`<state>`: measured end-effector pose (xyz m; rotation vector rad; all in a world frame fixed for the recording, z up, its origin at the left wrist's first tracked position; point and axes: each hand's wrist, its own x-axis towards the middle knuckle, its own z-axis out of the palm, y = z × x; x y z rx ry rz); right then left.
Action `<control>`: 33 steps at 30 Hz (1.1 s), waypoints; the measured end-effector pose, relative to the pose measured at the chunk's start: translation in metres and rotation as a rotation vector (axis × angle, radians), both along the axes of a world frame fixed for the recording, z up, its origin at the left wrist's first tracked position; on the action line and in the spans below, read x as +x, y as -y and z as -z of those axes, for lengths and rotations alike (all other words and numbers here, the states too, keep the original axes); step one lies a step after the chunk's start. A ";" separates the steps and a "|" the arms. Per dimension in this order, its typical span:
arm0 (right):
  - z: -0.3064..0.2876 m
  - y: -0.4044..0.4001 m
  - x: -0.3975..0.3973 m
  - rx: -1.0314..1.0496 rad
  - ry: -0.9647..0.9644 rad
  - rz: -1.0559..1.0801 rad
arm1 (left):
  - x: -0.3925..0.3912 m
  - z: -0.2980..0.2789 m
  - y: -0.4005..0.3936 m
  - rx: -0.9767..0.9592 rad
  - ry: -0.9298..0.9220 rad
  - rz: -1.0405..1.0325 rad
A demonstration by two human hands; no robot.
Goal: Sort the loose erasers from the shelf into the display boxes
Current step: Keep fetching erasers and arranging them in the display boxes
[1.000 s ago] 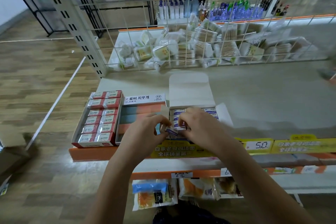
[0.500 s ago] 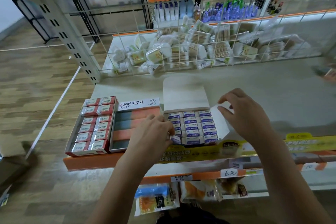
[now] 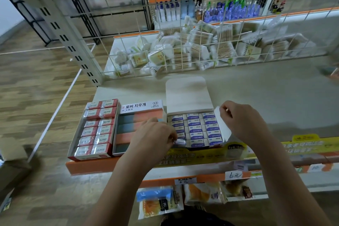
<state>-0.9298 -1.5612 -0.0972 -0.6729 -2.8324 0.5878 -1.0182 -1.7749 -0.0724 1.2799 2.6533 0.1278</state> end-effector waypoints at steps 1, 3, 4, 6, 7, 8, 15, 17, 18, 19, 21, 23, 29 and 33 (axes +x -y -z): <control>0.000 0.001 -0.001 -0.002 0.001 -0.003 | 0.001 0.000 -0.001 -0.001 -0.013 -0.002; 0.001 0.003 -0.001 -0.002 0.008 -0.003 | 0.001 0.002 -0.003 0.001 -0.021 -0.006; 0.001 0.003 -0.001 0.002 0.010 -0.001 | 0.001 0.002 -0.004 0.005 -0.018 -0.009; 0.002 0.005 -0.001 0.013 0.009 0.005 | -0.001 0.001 -0.005 0.011 -0.007 -0.012; 0.002 0.006 -0.001 0.015 0.008 0.010 | -0.002 0.001 -0.005 0.009 0.002 -0.009; 0.002 0.006 -0.001 0.014 0.008 0.017 | -0.004 0.001 -0.006 0.003 0.015 -0.002; 0.001 0.009 -0.002 0.024 0.022 0.029 | -0.014 -0.003 -0.005 -0.001 0.090 0.042; 0.001 0.009 -0.002 0.015 0.024 0.029 | -0.012 -0.001 -0.008 0.029 0.055 0.036; 0.001 0.009 -0.002 0.006 0.026 0.033 | -0.011 0.000 -0.010 0.035 0.041 0.035; 0.001 0.010 -0.002 -0.004 0.028 0.039 | -0.011 0.000 -0.011 0.034 0.032 0.036; 0.001 0.010 -0.002 -0.020 0.030 0.042 | -0.012 0.001 -0.013 0.029 0.029 0.040; 0.001 0.011 -0.003 -0.027 0.026 0.042 | -0.014 0.002 -0.012 0.037 0.033 0.051; -0.002 0.015 -0.002 -0.024 0.028 0.075 | -0.023 0.003 -0.006 -0.004 0.123 0.111; -0.002 0.016 -0.002 -0.017 0.038 0.075 | -0.024 0.004 -0.007 0.003 0.127 0.128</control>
